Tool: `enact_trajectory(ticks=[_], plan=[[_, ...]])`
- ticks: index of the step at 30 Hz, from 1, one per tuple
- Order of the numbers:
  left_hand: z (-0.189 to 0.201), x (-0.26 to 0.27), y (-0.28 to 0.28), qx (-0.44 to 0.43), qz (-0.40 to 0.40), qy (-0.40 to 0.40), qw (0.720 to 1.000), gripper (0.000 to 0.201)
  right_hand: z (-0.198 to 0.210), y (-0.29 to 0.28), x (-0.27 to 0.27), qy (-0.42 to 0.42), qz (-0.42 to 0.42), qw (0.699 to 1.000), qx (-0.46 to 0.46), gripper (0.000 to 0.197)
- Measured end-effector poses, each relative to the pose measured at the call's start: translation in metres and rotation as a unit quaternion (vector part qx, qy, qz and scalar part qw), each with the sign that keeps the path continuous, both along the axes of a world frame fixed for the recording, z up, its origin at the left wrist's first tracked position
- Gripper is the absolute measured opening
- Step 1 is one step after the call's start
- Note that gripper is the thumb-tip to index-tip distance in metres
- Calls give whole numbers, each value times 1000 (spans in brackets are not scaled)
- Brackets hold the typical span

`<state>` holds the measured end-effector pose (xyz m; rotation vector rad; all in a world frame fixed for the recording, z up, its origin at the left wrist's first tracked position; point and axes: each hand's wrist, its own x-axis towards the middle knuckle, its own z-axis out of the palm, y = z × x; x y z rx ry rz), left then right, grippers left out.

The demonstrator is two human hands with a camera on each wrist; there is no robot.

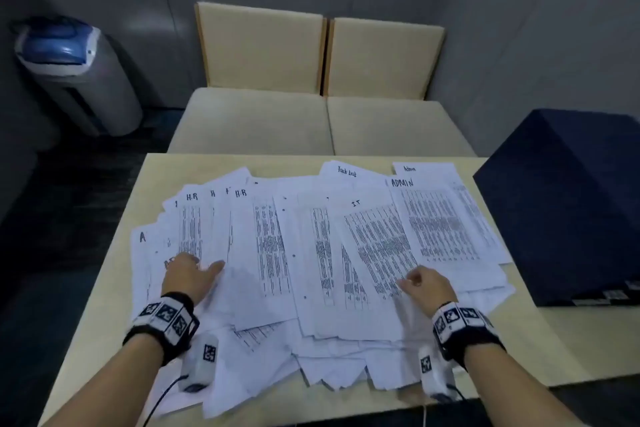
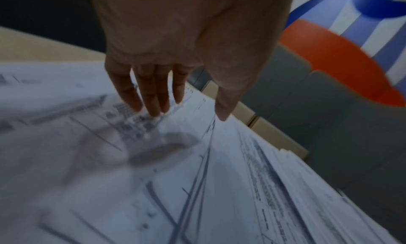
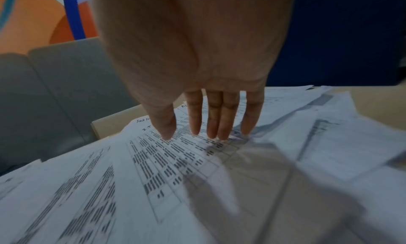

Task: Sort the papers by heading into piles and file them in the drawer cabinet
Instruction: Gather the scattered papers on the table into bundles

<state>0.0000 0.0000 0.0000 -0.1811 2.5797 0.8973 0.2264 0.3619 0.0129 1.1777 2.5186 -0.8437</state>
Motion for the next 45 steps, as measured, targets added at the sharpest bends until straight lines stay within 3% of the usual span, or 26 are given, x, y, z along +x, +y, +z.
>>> enact_trajectory(ticks=[3,6,9,11,15,21,24,26,28,29,31,32,35,37,40,42,45], plan=[[-4,-5,20,-11,47,-55,997,93,-7,25,-22,4,-36,999,33,47],[-12,-6,37,7,85,-59,995,79,-6,49,-43,2,-57,994,94,60],[-10,-3,61,33,108,-75,991,106,-9,88,-53,-48,-72,993,86,80],[-12,0,78,40,93,-80,992,112,-15,102,-57,-103,-22,993,46,82],[-10,4,109,77,73,-78,991,110,-24,68,-69,-133,80,984,83,80],[-19,1,134,176,94,-113,973,94,-25,5,-81,-125,144,979,74,76],[-16,0,138,198,95,-122,968,90,-14,28,-88,-28,66,991,113,66],[-17,-1,135,211,105,-111,965,97,-10,67,-91,-29,-33,990,131,74],[-18,0,133,227,117,-111,961,104,-15,103,-88,-67,-127,985,92,91],[-18,2,133,229,120,-108,960,95,-19,114,-85,-78,-160,982,60,96],[-13,5,135,245,109,-120,956,56,-26,123,-83,-73,-188,979,10,97],[-10,5,137,254,104,-123,954,50,-27,122,-84,-64,-191,979,-8,97],[-5,8,142,277,77,-119,951,53,-29,105,-91,-17,-197,977,-82,97],[-3,9,147,275,74,-123,951,57,-33,87,-97,6,-158,981,-112,92],[0,9,150,273,72,-143,948,43,-36,65,-108,32,-87,983,-160,81],[-1,7,147,302,85,-157,937,39,-29,55,-115,51,-72,970,-226,64],[-7,5,140,293,121,-122,941,32,-16,48,-122,68,-73,954,-282,46]])
